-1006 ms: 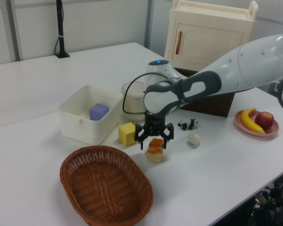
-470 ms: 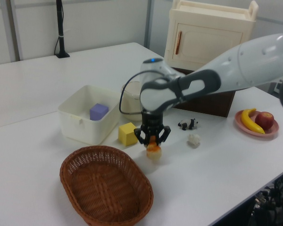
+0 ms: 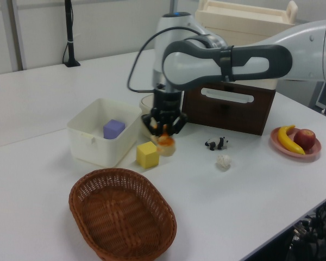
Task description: Put the bread in the basket
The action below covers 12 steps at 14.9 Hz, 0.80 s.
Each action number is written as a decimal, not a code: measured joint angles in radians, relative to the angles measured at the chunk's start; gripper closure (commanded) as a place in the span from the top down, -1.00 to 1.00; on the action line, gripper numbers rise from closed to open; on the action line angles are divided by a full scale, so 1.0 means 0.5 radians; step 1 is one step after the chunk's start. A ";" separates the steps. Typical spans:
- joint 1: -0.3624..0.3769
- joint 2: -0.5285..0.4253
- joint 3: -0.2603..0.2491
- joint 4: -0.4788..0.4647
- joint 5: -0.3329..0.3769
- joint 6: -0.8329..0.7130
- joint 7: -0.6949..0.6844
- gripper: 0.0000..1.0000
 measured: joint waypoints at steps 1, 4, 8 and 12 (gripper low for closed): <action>0.078 0.020 0.002 0.026 0.000 0.000 0.059 0.57; 0.229 0.098 0.005 0.090 0.000 0.004 0.176 1.00; 0.249 0.134 0.004 0.119 -0.001 0.004 0.170 1.00; 0.271 0.134 0.004 0.122 -0.003 0.001 0.135 1.00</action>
